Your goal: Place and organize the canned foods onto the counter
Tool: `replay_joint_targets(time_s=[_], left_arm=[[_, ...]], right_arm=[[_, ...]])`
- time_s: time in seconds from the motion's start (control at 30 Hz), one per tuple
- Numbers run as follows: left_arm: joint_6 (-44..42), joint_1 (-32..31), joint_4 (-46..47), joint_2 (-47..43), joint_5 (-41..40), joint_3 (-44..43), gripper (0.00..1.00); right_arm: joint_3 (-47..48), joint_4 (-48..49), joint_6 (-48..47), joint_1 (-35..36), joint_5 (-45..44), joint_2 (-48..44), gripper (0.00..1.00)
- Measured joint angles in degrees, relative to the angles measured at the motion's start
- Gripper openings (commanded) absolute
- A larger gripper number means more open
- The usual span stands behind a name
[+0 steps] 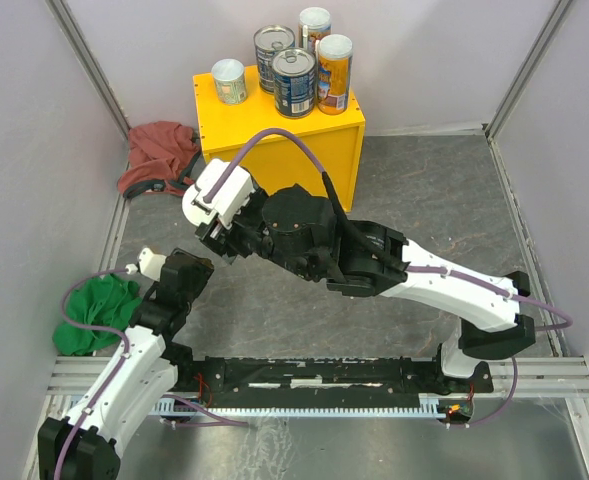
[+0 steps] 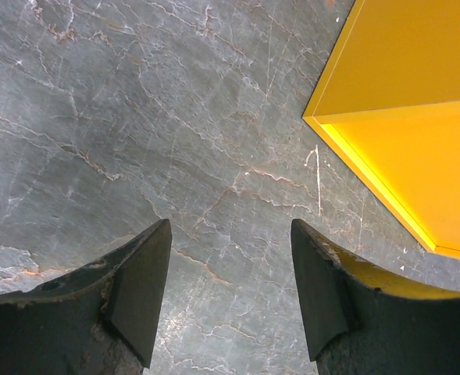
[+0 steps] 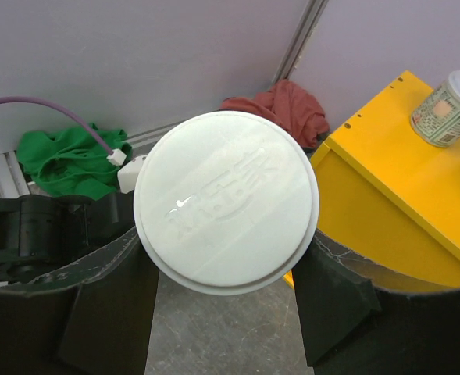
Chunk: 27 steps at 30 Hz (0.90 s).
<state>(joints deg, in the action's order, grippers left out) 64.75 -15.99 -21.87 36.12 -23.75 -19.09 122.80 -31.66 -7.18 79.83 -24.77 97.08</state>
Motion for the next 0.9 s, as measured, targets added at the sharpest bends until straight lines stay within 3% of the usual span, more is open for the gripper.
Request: replay_joint_targets(time_s=[0.4, 0.9], left_arm=[[0.0, 0.0, 0.8, -0.3, 0.4, 0.0, 0.69], [0.0, 0.0, 0.8, 0.1, 0.4, 0.0, 0.69]], right_arm=[[11.5, -2.1, -3.1, -1.7, -4.6, 7.1, 0.01], [20.8, -5.7, 3.5, -15.1, -2.0, 13.7, 0.01]])
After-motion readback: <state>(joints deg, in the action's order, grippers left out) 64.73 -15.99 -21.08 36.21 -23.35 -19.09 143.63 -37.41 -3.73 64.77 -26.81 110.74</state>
